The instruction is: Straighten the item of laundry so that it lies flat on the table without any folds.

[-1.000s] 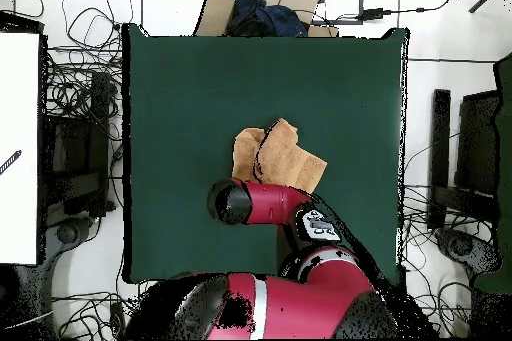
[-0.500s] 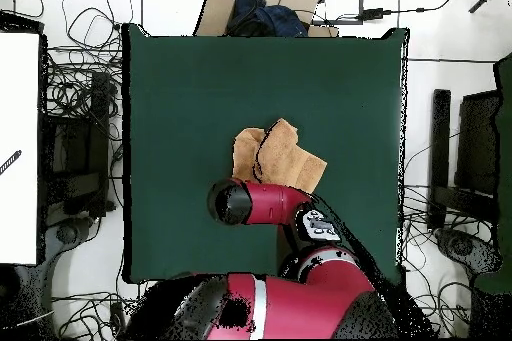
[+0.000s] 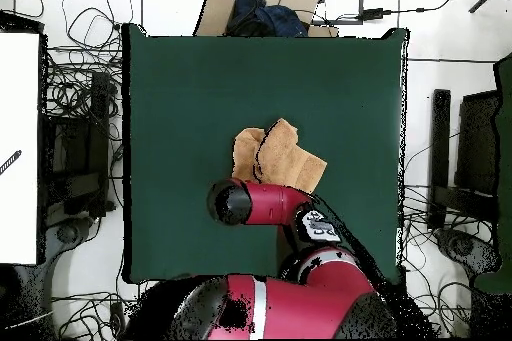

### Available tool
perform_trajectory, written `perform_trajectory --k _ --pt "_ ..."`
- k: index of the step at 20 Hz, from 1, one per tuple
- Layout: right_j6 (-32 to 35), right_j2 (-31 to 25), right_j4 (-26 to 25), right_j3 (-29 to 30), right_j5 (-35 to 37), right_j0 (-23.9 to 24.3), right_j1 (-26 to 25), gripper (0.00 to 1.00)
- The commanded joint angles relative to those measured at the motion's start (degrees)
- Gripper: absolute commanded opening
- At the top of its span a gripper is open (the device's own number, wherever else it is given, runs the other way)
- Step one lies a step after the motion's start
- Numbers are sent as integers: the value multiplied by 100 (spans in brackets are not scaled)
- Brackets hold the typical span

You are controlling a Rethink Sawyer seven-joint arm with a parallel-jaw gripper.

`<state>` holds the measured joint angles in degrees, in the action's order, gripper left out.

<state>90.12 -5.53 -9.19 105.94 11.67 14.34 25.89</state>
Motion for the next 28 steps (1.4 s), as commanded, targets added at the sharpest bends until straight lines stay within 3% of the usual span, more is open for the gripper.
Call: perform_trajectory --k 1,8,13,22,28 --pt "1057 -161 189 398 57 92 675 0" --pt "886 -321 352 744 746 222 1490 0" --pt "833 -435 437 841 920 317 1694 0" --pt "927 -367 364 601 336 252 1094 0" --pt "919 -290 327 413 296 144 1010 0"
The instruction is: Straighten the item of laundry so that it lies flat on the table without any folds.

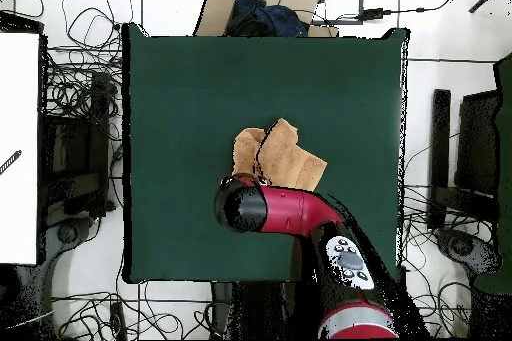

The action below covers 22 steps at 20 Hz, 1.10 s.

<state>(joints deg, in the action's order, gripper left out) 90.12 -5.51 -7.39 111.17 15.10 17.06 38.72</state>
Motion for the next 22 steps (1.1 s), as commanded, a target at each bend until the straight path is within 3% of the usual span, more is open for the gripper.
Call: perform_trajectory --k 1,3,4,22 --pt "945 -259 153 -107 -53 -152 -269 0" --pt "993 -166 151 -116 -57 -222 -254 0" --pt "1004 -135 154 -123 -55 -243 -247 100" --pt "939 -237 227 -273 13 -248 -427 100"
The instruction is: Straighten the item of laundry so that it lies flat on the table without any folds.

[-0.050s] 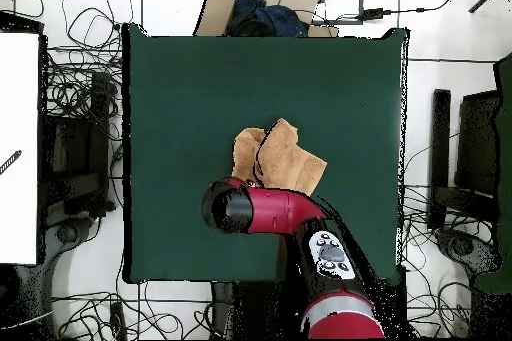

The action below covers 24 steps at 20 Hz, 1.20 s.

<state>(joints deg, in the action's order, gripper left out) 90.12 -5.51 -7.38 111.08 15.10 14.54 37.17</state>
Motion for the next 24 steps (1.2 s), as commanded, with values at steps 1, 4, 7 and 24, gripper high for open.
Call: perform_trajectory --k 1,4,7,24 --pt "927 -230 244 -354 77 -25 -350 100" --pt "836 -296 263 -737 85 -42 -805 100" --pt "833 -343 220 -876 -157 -11 -1097 100" --pt "526 -387 173 -1424 234 -7 -1405 100"
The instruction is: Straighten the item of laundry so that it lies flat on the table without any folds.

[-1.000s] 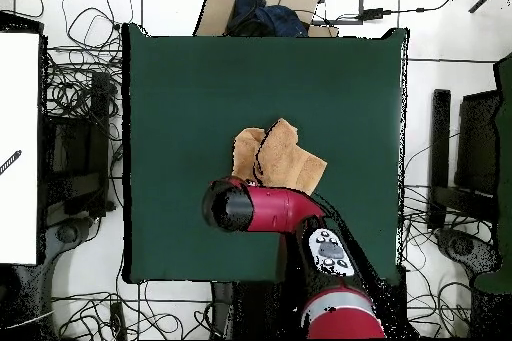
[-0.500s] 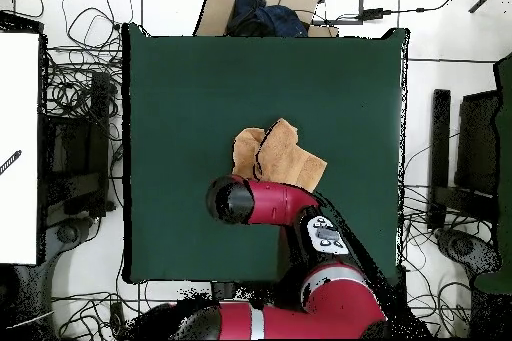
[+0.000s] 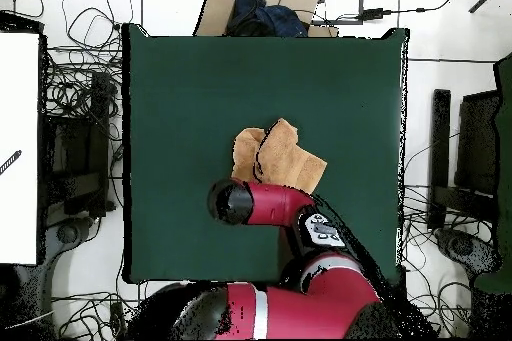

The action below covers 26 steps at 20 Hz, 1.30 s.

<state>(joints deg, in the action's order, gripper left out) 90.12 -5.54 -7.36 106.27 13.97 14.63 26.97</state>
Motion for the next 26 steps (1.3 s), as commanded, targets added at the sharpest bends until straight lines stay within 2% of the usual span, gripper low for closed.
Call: perform_trajectory --k 1,7,16,23,26 --pt "506 -375 180 -1054 410 -37 -421 100" --pt "305 -548 156 -1537 660 73 -684 100" --pt "658 -462 132 -1596 715 -89 -625 100" --pt "897 -436 291 -958 1106 -144 260 100" --pt "962 -465 285 -494 962 -63 528 100"
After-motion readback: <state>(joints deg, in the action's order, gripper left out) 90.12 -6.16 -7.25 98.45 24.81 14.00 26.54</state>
